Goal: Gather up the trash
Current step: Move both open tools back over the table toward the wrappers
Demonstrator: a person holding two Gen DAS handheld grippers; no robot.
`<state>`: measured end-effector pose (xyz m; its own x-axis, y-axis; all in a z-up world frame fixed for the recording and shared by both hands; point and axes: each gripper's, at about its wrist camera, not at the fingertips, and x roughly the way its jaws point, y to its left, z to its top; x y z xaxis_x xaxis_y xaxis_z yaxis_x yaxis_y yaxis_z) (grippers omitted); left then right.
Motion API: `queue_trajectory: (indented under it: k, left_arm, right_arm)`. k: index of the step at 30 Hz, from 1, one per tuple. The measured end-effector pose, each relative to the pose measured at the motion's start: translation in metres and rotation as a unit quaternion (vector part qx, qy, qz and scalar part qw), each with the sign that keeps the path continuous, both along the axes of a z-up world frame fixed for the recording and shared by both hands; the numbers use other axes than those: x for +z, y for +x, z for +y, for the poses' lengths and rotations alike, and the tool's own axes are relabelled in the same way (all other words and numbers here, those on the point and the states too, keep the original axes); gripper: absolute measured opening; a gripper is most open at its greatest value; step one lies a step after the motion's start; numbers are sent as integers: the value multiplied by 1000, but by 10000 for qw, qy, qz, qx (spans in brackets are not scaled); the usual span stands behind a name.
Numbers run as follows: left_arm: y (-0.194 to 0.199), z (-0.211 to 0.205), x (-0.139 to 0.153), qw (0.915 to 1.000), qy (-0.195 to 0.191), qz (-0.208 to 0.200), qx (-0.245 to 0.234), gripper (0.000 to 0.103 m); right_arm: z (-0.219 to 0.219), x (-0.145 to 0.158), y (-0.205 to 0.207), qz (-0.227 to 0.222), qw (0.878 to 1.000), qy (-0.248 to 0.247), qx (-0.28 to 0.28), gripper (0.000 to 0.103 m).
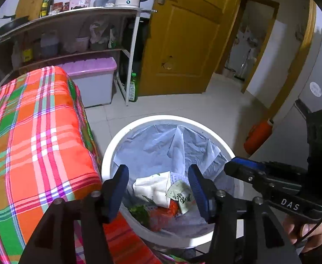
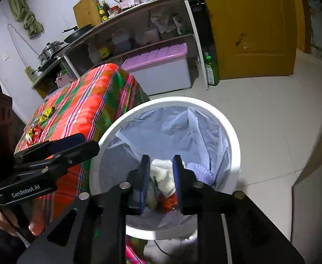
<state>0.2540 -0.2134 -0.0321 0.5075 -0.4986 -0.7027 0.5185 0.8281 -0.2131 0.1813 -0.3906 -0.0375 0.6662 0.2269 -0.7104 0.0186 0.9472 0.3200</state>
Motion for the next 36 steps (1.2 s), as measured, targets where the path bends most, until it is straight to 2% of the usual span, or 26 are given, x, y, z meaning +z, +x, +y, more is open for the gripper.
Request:
queue_trajectory:
  k: [12,26,36]
  left_arm:
    - [-23,48,30,9980,-22,-366,513,56]
    - [-65,117,74,9904,-26,-846,1092,56]
    - [-89,181,87,9821,-17,-972,1611,56]
  right_arm:
    - [30,40,-13,-429,9989,-52,203,27]
    - [106,93,-39,-919,9923,-196,802,27]
    - [164,108,-46,-1040,9854,-313,1313,29]
